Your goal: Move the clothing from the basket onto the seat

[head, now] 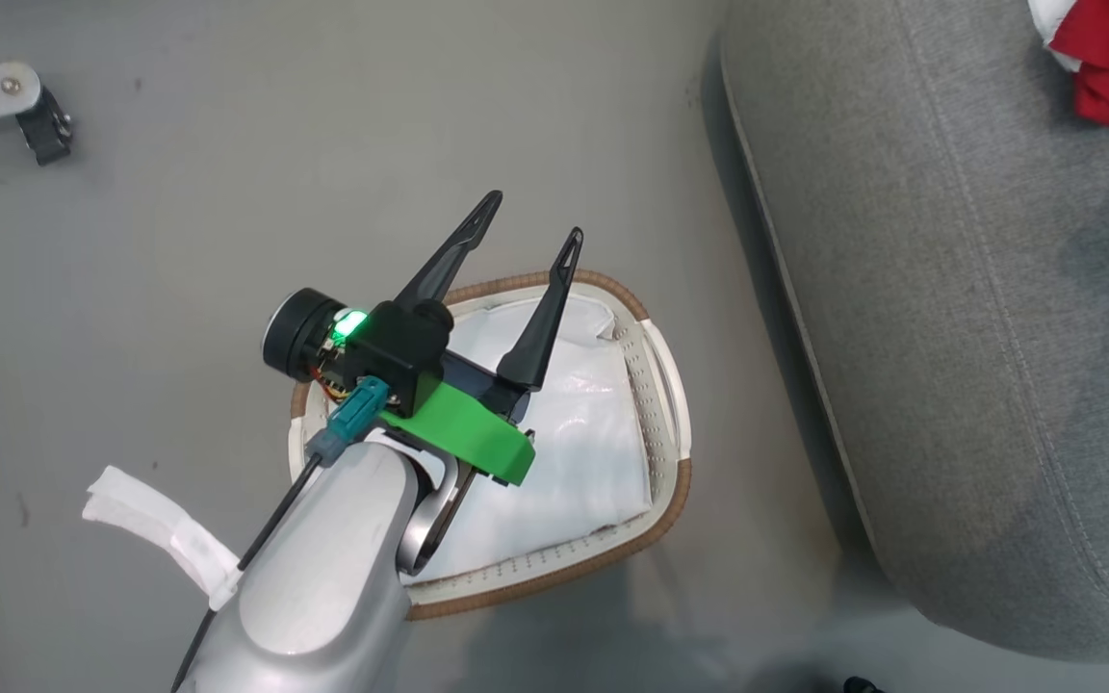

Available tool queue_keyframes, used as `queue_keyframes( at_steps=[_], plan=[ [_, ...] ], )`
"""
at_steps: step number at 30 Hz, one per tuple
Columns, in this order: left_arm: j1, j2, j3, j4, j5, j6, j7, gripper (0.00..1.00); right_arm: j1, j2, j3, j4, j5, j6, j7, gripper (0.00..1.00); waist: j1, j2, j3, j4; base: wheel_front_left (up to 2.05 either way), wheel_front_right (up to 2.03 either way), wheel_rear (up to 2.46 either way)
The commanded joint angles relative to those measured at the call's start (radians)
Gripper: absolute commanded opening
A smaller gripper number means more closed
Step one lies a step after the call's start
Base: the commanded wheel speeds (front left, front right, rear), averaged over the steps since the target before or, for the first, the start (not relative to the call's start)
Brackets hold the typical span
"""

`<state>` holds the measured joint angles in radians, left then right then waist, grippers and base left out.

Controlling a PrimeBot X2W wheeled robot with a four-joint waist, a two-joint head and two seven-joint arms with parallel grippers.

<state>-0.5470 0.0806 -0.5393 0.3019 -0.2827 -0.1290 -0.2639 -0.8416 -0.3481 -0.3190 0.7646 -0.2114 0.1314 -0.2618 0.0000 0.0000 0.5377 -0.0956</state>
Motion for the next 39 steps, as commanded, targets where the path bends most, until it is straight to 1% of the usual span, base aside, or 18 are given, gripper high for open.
queue_keyframes(
  at_steps=[1,9,14,18,22,26,28,33,37,39],
  plan=[
    [0.017,0.003,0.011,0.004,-0.004,-0.003,-0.001,1.0,0.028,0.005,0.015,-0.015,0.018,-0.001,-0.004,1.0,0.0,0.0,-0.041,-0.013,0.0,0.0,0.0],
    [0.085,-0.009,0.071,0.005,-0.013,-0.003,-0.001,1.0,0.114,-0.009,0.125,-0.076,0.085,-0.001,-0.004,1.0,0.0,0.0,-0.156,0.013,0.0,0.0,0.0],
    [0.139,-0.018,0.122,-0.004,-0.023,0.002,-0.001,1.0,0.122,-0.014,0.171,-0.11,0.113,-0.001,0.007,1.0,0.0,0.0,-0.236,0.052,0.0,0.0,0.0],
    [0.188,-0.024,0.163,-0.018,-0.041,0.004,-0.001,1.0,0.135,0.0,0.199,-0.123,0.138,-0.001,0.004,1.0,0.0,0.0,-0.288,0.087,0.0,0.0,0.0],
    [0.237,-0.026,0.211,-0.027,-0.043,0.008,-0.001,1.0,0.146,0.034,0.237,-0.134,0.157,-0.001,-0.001,1.0,0.0,0.0,-0.331,0.115,0.0,0.0,0.0],
    [0.289,-0.028,0.277,-0.04,-0.054,0.014,-0.001,1.0,0.168,0.094,0.267,-0.157,0.189,-0.001,-0.003,1.0,0.0,0.0,-0.364,0.134,0.0,0.0,0.0],
    [0.308,-0.029,0.309,-0.048,-0.056,0.016,-0.001,1.0,0.183,0.124,0.279,-0.187,0.202,-0.001,-0.004,1.0,0.0,0.0,-0.376,0.144,0.0,0.0,0.0],
    [0.355,-0.03,0.385,-0.06,-0.052,0.029,-0.001,1.0,0.259,0.216,0.283,-0.256,0.226,-0.001,-0.004,1.0,0.0,0.0,-0.396,0.164,0.0,0.0,0.0],
    [0.386,-0.03,0.42,-0.067,-0.06,0.04,0.0,1.0,0.344,0.267,0.29,-0.304,0.244,-0.001,-0.004,1.0,0.0,0.0,-0.405,0.178,0.0,0.0,0.0],
    [0.406,-0.03,0.428,-0.069,-0.063,0.039,-0.001,1.0,0.389,0.281,0.293,-0.327,0.249,-0.001,-0.004,1.0,0.0,0.0,-0.411,0.183,0.0,0.0,0.0]
  ],
)
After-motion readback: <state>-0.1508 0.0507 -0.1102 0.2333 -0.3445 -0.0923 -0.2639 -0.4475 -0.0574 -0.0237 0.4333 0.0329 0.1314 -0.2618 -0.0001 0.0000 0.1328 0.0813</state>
